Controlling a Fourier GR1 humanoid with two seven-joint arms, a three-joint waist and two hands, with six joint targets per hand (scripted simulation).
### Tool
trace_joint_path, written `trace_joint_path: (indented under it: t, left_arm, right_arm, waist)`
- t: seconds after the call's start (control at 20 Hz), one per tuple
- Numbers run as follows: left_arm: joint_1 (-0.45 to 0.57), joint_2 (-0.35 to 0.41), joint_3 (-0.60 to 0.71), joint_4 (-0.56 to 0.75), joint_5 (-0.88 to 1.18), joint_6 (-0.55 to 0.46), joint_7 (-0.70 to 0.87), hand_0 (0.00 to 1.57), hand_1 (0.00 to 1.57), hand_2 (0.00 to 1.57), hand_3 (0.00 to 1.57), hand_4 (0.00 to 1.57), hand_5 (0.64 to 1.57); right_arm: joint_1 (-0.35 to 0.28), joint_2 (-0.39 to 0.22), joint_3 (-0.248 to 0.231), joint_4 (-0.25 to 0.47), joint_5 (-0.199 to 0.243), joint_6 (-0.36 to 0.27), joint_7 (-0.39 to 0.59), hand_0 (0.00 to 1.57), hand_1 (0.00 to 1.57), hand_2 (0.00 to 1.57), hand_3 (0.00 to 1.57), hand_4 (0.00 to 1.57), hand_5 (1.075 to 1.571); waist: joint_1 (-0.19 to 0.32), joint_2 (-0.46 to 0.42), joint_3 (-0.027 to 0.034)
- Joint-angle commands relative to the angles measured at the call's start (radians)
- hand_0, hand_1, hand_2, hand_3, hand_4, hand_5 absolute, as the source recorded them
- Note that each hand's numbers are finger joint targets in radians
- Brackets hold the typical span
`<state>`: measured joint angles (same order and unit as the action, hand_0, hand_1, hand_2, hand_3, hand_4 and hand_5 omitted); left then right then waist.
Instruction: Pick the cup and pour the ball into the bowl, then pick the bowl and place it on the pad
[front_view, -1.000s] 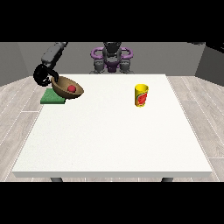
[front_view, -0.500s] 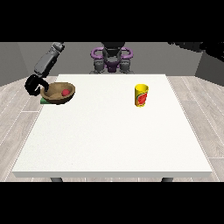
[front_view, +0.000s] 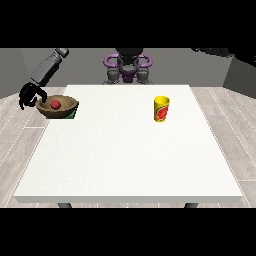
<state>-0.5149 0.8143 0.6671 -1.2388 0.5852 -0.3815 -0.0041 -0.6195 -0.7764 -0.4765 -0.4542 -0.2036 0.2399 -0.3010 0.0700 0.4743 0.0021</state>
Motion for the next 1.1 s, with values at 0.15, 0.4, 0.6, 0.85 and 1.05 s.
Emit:
trace_joint_path:
  t: [0.15, 0.4, 0.6, 0.85, 1.05]
  left_arm:
    - [0.041, -0.021, -0.016, -0.043, 0.020, 0.014, 0.033, 0.00, 0.00, 0.00, 0.00, 0.68, 1.557]
    - [0.038, -0.017, -0.045, 0.022, 0.016, 0.002, 0.047, 0.00, 0.00, 0.00, 0.00, 0.67, 1.556]
    - [0.053, 0.026, -0.027, 0.172, -0.023, -0.032, 0.008, 0.00, 0.00, 0.00, 0.00, 0.65, 1.544]
    - [0.005, 0.093, 0.000, 0.152, 0.048, -0.071, 0.045, 0.00, 0.00, 0.00, 0.00, 0.65, 1.540]
    - [0.028, 0.022, -0.032, 0.031, 0.091, -0.043, 0.093, 0.00, 0.00, 0.00, 0.00, 0.76, 1.544]
  right_arm:
    - [0.011, 0.056, 0.054, 0.057, 0.053, -0.011, -0.026, 1.57, 1.57, 1.57, 0.82, 1.00, 1.565]
    - [-0.007, 0.069, 0.087, 0.060, 0.068, -0.006, 0.074, 1.57, 1.57, 1.57, 1.09, 0.98, 1.565]
    - [0.022, 0.062, 0.090, 0.039, 0.052, 0.031, 0.152, 1.57, 1.57, 1.57, 1.40, 0.95, 1.545]
    - [-0.025, 0.005, 0.041, 0.090, 0.026, -0.039, 0.200, 0.67, 0.67, 0.30, 0.52, 0.00, 1.535]
    - [-0.022, -0.009, 0.021, 0.126, 0.018, -0.063, 0.185, 0.00, 0.00, 0.00, 0.00, 0.00, 1.485]
  waist:
    - [-0.001, -0.055, -0.0006]
    - [-0.009, -0.131, -0.0018]
    - [-0.063, -0.196, -0.0037]
    - [-0.008, -0.125, -0.0018]
    - [0.016, -0.158, -0.0004]
